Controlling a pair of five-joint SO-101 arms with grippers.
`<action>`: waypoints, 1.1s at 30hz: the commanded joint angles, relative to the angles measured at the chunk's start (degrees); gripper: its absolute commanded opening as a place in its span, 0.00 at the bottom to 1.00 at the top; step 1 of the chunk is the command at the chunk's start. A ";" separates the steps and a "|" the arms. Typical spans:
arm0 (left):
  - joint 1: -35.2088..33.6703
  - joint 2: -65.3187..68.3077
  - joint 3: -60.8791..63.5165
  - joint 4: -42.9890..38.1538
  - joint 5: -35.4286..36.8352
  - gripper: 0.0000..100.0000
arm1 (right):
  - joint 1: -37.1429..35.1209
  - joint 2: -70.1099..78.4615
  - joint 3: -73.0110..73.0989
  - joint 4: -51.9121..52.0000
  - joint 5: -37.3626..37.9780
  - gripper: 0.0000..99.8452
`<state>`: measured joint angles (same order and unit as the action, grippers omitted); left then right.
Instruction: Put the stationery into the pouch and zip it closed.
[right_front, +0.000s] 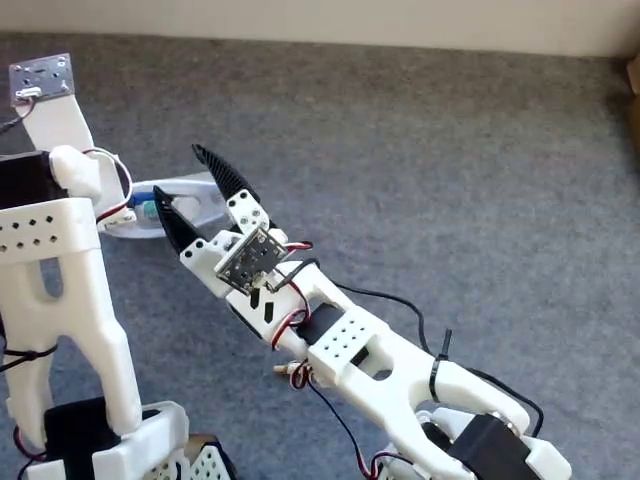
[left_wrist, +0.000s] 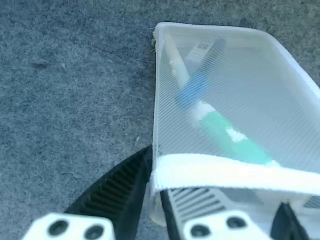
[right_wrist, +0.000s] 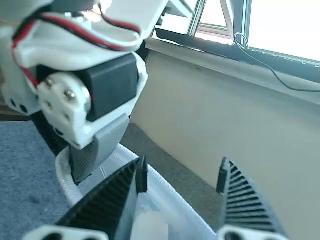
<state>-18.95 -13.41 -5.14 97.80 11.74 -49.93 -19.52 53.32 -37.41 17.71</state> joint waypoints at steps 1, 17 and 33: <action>-0.66 0.40 0.13 -1.41 0.53 0.00 | 0.04 -4.18 -1.10 0.66 0.44 0.21; -0.66 0.40 -0.13 -1.49 0.53 0.00 | -2.77 -25.27 -1.10 33.36 0.00 0.03; -0.66 0.40 -0.22 -1.41 0.53 0.00 | -2.24 -13.32 -23.60 58.24 -18.46 0.03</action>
<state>-19.03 -13.41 -5.14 97.71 11.74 -52.31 -38.33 37.67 20.09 0.75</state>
